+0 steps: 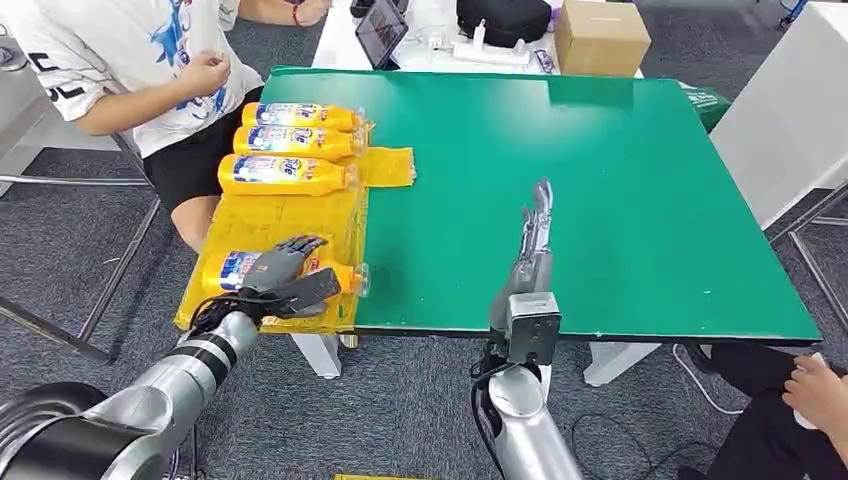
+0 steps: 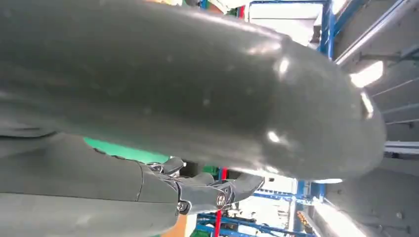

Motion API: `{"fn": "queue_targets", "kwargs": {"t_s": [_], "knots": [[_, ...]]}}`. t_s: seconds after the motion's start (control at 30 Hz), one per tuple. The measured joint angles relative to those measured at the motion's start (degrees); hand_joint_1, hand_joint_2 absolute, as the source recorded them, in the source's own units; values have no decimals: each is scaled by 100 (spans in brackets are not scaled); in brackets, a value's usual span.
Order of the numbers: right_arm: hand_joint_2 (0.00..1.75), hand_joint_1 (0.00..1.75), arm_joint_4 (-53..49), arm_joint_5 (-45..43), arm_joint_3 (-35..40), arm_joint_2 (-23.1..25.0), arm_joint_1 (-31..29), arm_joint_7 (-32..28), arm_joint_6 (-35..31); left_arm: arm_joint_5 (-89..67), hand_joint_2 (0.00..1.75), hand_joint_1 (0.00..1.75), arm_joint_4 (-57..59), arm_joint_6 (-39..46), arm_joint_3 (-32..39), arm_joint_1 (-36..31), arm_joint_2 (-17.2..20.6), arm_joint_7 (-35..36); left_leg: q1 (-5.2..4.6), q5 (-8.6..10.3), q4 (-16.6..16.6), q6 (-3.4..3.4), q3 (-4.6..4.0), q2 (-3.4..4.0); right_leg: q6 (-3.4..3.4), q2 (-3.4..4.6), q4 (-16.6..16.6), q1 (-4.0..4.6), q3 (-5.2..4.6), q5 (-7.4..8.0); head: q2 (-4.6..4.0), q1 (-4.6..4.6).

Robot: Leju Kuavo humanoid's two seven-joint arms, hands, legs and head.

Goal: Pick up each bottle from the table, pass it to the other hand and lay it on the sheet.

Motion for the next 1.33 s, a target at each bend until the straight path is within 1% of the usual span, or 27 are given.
{"fn": "queue_targets", "kwargs": {"t_s": [0.2,0.4,0.73,0.9,0.93,0.97,1.0,1.03,1.07,1.13,1.2,1.23,1.33], "knots": [[0,0,90,-7,-46,33,-23,0,24,122,0,0,0,-267,92,2,-4,-129,0,0,-1,0,15,-1,-1,0,-1,0,16,-1,0,0],[0,0,179,-11,-87,46,-52,0,96,623,0,0,-4,-767,378,2,-42,-391,0,0,-1,0,24,-3,-1,0,-2,0,24,-1,0,0],[0,0,243,-11,-138,79,-61,0,96,718,0,0,-11,-843,594,3,-79,-443,0,0,-1,0,30,-3,-1,0,-1,0,30,-1,0,0],[0,0,286,-4,-151,79,-88,0,107,1378,0,0,-31,-1421,850,17,-103,-754,0,1,-1,0,30,-5,-1,-1,-1,0,31,-1,0,0],[0,0,304,9,-151,81,-90,0,107,1570,0,0,-68,-1365,940,56,-116,-921,0,1,-1,0,30,-4,-1,-1,-1,0,30,-1,0,0],[0,0,319,24,-153,87,-88,-2,107,1786,0,0,-123,-1140,1030,110,-140,-1142,0,1,-1,0,30,-2,0,0,-1,0,28,0,0,0],[0,0,332,42,-157,94,-87,-2,107,2014,0,0,-199,-752,1141,203,-186,-1424,0,1,-1,0,27,2,0,1,-1,-1,21,1,0,2],[0,0,343,81,-162,109,-84,-2,101,2304,0,0,-361,-180,1295,305,-242,-1713,0,1,-1,-1,21,5,-5,1,-1,0,15,6,0,0],[0,0,354,109,-168,127,-80,-2,88,2608,0,0,-598,315,1411,422,-300,-1850,0,1,0,-1,19,7,-15,2,0,0,12,11,0,2],[0,0,380,192,-170,162,-54,11,31,3464,0,0,-1361,1309,1493,700,-389,-1949,0,1,0,-1,13,8,-14,2,-1,0,7,10,0,0],[0,0,428,279,-157,188,-29,24,-63,4170,0,0,-2167,1970,1482,936,-420,-1963,0,1,0,-1,9,8,-15,1,-1,1,-1,10,0,-2],[0,0,450,317,-146,188,-13,24,-101,4357,175,0,-2511,2112,1480,1045,-442,-1967,1,1,0,-1,5,7,-16,1,-1,1,-5,9,0,-2],[0,0,507,398,-133,188,56,26,-214,4835,175,0,-3658,1993,1477,1333,-562,-1982,2,1,-1,-1,-6,-3,-18,-1,-2,3,-11,5,0,0]]}}
